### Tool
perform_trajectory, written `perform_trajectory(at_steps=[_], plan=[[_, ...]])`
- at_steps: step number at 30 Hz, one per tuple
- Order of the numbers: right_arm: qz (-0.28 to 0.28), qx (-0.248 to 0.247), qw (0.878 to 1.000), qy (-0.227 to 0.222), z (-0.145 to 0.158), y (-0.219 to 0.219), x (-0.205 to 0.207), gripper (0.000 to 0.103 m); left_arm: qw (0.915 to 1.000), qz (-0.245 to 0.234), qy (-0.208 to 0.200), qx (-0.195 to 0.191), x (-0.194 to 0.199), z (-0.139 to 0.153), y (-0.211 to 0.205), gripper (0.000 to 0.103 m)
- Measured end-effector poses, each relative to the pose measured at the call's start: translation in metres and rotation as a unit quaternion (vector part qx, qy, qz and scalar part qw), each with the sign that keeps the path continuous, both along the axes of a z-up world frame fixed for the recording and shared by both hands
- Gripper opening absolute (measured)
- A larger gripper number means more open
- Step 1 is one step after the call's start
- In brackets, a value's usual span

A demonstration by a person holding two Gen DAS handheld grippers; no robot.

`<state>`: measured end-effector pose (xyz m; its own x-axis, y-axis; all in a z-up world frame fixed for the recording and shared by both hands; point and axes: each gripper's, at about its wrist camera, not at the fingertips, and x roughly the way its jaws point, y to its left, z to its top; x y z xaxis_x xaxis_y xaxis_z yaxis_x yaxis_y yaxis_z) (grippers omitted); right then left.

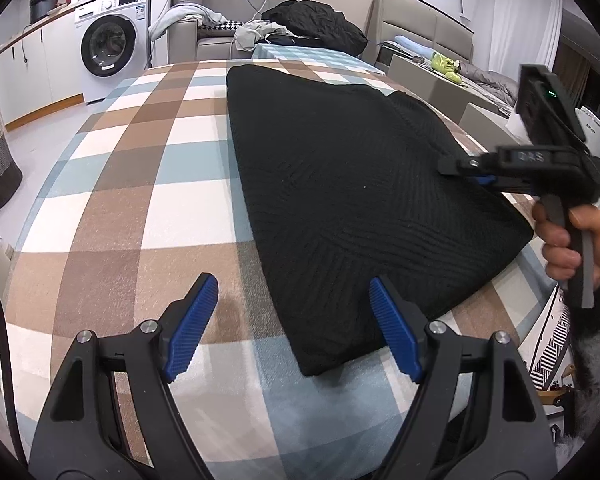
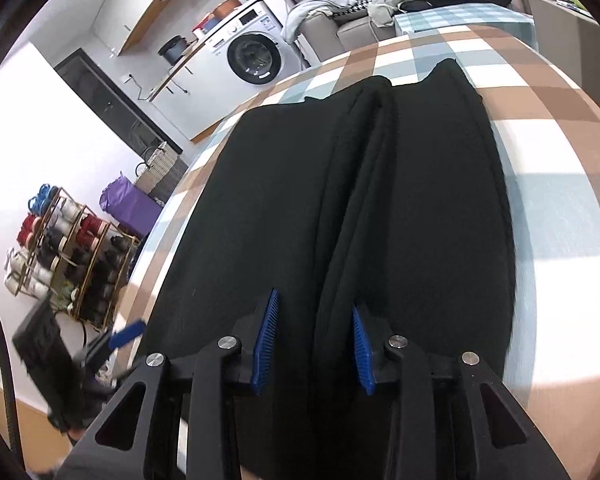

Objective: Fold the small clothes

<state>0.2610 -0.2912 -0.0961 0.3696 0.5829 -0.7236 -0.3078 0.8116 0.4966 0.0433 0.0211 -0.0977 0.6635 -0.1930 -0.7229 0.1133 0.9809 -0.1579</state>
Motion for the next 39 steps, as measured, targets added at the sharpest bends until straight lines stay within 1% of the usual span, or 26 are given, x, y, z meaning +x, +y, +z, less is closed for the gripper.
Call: perform_trajectory(at_steps=[1, 2, 4, 5, 9, 12, 14, 15, 17, 19, 21, 25, 26, 28, 31, 33, 35, 36, 38, 39], plan=[[-0.004, -0.001, 1.0, 0.002, 0.0, 0.002, 0.004, 0.034, 1.0, -0.001, 0.0, -0.001, 0.002, 0.001, -0.001, 0.076], [-0.006, -0.005, 1.0, 0.0, 0.0, 0.004, 0.005, 0.026, 1.0, -0.002, -0.001, -0.003, 0.004, 0.002, -0.001, 0.076], [-0.004, -0.015, 1.0, -0.011, 0.0, 0.011, 0.009, 0.016, 1.0, -0.002, -0.002, -0.009, 0.008, 0.005, -0.002, 0.076], [-0.002, -0.019, 1.0, -0.02, 0.002, 0.013, 0.008, 0.013, 0.9999, -0.002, -0.003, -0.011, 0.009, 0.007, -0.002, 0.076], [0.018, -0.045, 0.995, -0.087, 0.031, 0.021, 0.0, 0.009, 0.9997, 0.008, -0.015, -0.017, 0.014, 0.02, 0.0, 0.076], [0.013, -0.045, 0.992, -0.116, 0.053, 0.008, -0.005, 0.009, 0.9994, 0.011, -0.027, -0.017, 0.016, 0.03, 0.0, 0.076], [-0.007, -0.051, 0.991, -0.126, 0.06, -0.008, -0.01, 0.009, 0.9993, 0.014, -0.031, -0.011, 0.017, 0.033, -0.002, 0.076], [-0.017, -0.056, 0.99, -0.125, 0.058, -0.016, -0.011, 0.009, 0.9994, 0.015, -0.031, -0.008, 0.017, 0.032, -0.003, 0.076], [-0.039, -0.069, 0.991, -0.107, 0.044, -0.032, -0.009, 0.009, 0.9995, 0.012, -0.027, -0.007, 0.019, 0.03, -0.005, 0.076], [-0.047, -0.081, 0.992, -0.083, 0.025, -0.038, -0.004, 0.009, 0.9997, 0.009, -0.022, -0.003, 0.02, 0.026, -0.008, 0.076], [-0.042, -0.081, 0.994, -0.063, 0.011, -0.04, -0.001, 0.01, 0.9998, 0.008, -0.018, 0.0, 0.021, 0.024, -0.011, 0.076], [-0.039, -0.072, 0.995, -0.048, 0.012, -0.047, -0.001, 0.013, 0.9999, 0.002, -0.013, 0.002, 0.022, 0.02, -0.014, 0.076], [-0.039, -0.066, 0.996, -0.04, 0.011, -0.05, -0.004, 0.017, 0.9999, 0.001, -0.011, 0.003, 0.022, 0.019, -0.015, 0.076], [-0.037, -0.043, 0.998, -0.027, 0.011, -0.056, -0.015, 0.022, 0.9999, -0.006, -0.007, 0.006, 0.019, 0.017, -0.018, 0.076], [-0.02, -0.026, 0.999, -0.028, 0.012, -0.062, -0.044, 0.023, 0.9997, -0.018, -0.006, 0.013, 0.015, 0.013, -0.023, 0.076], [-0.018, -0.016, 0.999, -0.038, 0.014, -0.066, -0.064, 0.023, 0.9995, -0.024, -0.002, 0.021, 0.013, 0.01, -0.026, 0.076], [-0.024, -0.035, 0.998, -0.056, 0.014, -0.068, -0.074, 0.022, 0.9992, -0.027, 0.002, 0.028, 0.012, 0.007, -0.027, 0.076], [-0.025, -0.051, 0.997, -0.06, 0.014, -0.067, -0.078, 0.022, 0.9989, -0.025, 0.007, 0.038, 0.011, 0.005, -0.027, 0.076], [-0.025, -0.062, 0.996, -0.061, 0.014, -0.068, -0.086, 0.022, 0.9981, -0.017, 0.013, 0.057, 0.009, 0.002, -0.022, 0.076], [-0.023, -0.069, 0.995, -0.065, 0.014, -0.068, -0.088, 0.022, 0.9981, -0.02, 0.012, 0.057, 0.006, 0.003, -0.02, 0.076]])
